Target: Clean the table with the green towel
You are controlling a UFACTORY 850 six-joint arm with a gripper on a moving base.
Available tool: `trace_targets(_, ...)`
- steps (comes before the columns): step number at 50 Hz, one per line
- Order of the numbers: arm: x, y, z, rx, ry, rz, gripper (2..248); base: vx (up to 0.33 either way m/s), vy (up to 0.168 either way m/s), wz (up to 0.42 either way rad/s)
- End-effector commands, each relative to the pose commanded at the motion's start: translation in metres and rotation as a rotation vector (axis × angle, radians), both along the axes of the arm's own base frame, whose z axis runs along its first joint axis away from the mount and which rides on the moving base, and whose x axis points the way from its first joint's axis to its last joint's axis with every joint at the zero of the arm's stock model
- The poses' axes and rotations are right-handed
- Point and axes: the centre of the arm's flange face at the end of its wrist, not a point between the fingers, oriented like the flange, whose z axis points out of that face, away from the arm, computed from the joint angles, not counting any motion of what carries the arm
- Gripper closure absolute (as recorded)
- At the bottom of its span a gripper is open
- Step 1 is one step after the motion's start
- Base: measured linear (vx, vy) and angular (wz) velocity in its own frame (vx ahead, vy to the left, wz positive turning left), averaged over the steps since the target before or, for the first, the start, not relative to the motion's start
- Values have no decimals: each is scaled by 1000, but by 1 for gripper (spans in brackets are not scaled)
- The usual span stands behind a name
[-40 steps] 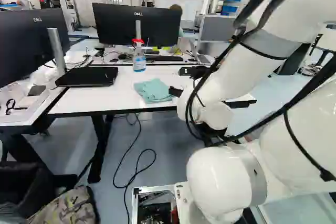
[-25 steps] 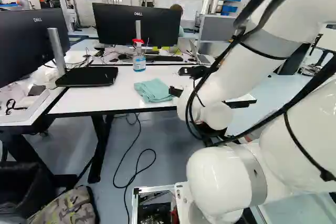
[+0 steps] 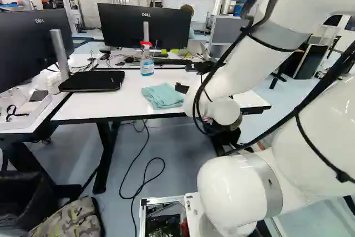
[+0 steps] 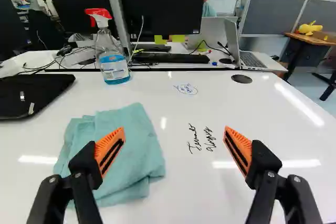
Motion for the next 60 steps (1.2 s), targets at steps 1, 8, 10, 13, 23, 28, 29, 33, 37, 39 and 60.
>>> trace_targets(1,1,1,1,0,-2,3,3,0,0,0)
trace_targets(8,10,9,9,1,-19,26,3,0,0,0)
trace_targets(10,12,11,11,1,-24,33,3,0,0,0)
trace_targets(13,15,15,14,2,-31,43,3,0,0,0)
trace_targets(23,23,28,17,3,-34,80,3,0,0,0)
trace_targets(28,26,34,17,3,-32,98,3,0,0,0)
trace_targets(29,26,36,17,3,-32,101,3,0,0,0)
trace_targets(33,28,41,17,3,-32,116,3,0,0,0)
trace_targets(37,30,46,17,3,-31,130,3,0,0,0)
trace_targets(39,31,49,18,3,-30,138,3,0,0,0)
trace_targets(60,44,67,15,-2,12,181,3,0,0,0)
